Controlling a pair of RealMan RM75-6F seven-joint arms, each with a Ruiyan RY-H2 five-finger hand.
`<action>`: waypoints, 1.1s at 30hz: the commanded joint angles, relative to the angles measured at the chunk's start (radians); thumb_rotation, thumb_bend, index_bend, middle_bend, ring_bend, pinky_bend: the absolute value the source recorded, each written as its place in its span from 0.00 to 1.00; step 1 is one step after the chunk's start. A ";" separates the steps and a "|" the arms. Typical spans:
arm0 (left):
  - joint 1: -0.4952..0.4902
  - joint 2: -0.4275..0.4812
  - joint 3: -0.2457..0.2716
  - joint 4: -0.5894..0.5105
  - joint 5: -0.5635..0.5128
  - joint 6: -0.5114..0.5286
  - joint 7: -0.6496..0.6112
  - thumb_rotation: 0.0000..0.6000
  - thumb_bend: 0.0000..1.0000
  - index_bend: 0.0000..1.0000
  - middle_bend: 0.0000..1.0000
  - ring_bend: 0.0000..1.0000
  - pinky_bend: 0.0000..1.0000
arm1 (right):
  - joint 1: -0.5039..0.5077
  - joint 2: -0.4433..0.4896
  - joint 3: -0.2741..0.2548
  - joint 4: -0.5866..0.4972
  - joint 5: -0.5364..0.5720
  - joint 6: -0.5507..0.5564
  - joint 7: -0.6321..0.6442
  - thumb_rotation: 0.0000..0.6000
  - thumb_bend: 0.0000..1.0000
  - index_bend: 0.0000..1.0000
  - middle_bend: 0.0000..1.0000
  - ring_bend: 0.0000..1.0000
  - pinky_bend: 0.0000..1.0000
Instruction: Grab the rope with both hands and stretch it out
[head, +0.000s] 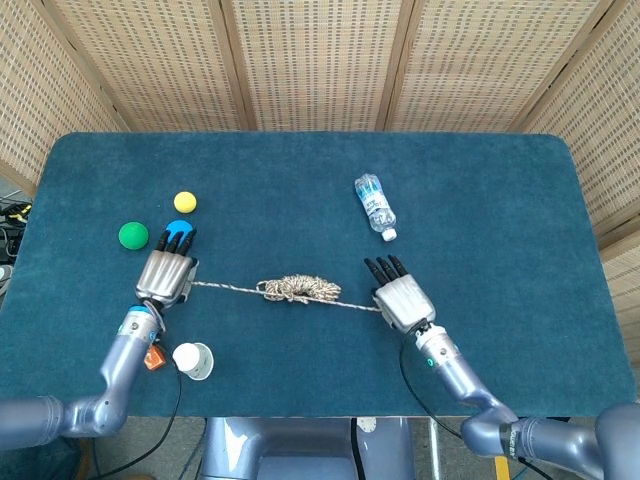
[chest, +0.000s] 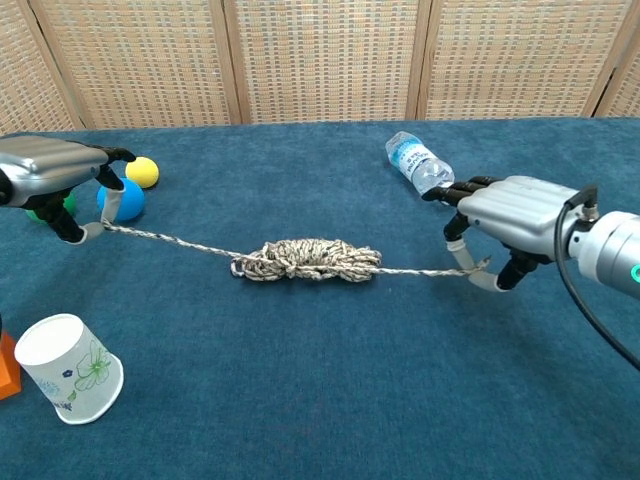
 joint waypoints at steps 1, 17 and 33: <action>0.014 0.015 0.005 0.010 0.015 -0.006 -0.015 1.00 0.59 0.65 0.00 0.00 0.00 | -0.007 0.016 0.004 0.005 0.007 0.006 -0.005 1.00 0.47 0.68 0.00 0.00 0.00; 0.108 0.090 0.006 0.155 0.048 -0.084 -0.125 1.00 0.59 0.65 0.00 0.00 0.00 | -0.049 0.110 -0.015 0.105 0.026 0.003 -0.014 1.00 0.47 0.68 0.00 0.00 0.00; 0.174 0.122 -0.057 0.130 0.162 -0.056 -0.265 1.00 0.00 0.00 0.00 0.00 0.00 | -0.090 0.116 0.020 0.053 -0.016 0.101 0.069 1.00 0.00 0.00 0.00 0.00 0.00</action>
